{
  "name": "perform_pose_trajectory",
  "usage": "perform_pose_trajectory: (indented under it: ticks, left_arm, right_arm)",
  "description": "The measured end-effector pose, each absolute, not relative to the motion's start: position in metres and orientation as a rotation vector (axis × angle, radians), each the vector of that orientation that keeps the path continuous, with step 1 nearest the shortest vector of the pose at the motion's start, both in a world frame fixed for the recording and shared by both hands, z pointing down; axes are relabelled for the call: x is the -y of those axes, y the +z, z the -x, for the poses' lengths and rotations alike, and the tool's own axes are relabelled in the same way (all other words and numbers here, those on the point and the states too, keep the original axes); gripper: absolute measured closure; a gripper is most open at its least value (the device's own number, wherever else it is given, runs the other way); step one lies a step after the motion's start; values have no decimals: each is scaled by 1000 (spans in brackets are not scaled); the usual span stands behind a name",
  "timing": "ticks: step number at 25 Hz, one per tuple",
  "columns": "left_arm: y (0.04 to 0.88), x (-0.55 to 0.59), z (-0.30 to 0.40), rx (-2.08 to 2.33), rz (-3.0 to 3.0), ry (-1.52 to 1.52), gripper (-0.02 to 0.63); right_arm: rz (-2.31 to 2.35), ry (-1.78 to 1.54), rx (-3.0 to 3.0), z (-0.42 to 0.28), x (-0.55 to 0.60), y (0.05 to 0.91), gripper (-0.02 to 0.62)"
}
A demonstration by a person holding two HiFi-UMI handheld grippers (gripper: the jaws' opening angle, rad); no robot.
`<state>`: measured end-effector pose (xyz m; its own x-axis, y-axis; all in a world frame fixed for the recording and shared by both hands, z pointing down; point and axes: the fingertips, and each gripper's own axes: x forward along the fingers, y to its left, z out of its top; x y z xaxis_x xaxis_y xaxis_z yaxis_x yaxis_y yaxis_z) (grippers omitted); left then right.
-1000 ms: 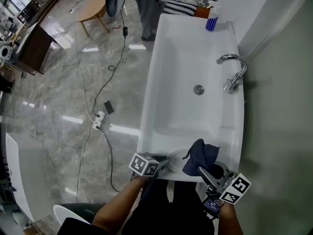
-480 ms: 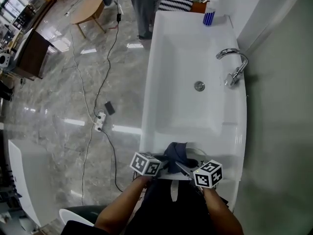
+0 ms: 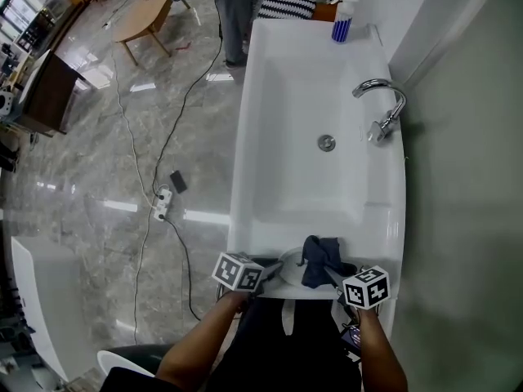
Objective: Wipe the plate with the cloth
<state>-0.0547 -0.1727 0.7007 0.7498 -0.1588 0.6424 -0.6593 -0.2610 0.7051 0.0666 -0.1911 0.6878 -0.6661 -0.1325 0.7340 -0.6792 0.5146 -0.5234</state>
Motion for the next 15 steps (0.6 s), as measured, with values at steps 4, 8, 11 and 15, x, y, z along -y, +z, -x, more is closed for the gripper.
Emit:
perform_pose_trajectory:
  ticks: [4, 8, 11, 15]
  left_arm:
    - [700, 172, 54, 642, -1799, 551, 561]
    - [702, 172, 54, 646, -1803, 554, 561]
    - [701, 172, 54, 645, -1805, 553, 561]
    - [701, 172, 53, 648, -1803, 550, 561]
  right_arm:
    - [-784, 1093, 2113, -111, 200, 668, 538]
    - [-799, 1008, 2290, -101, 212, 623, 538]
    - [-633, 1059, 2384, -43, 205, 611, 538]
    - [-417, 1134, 2288, 26, 180, 653, 538]
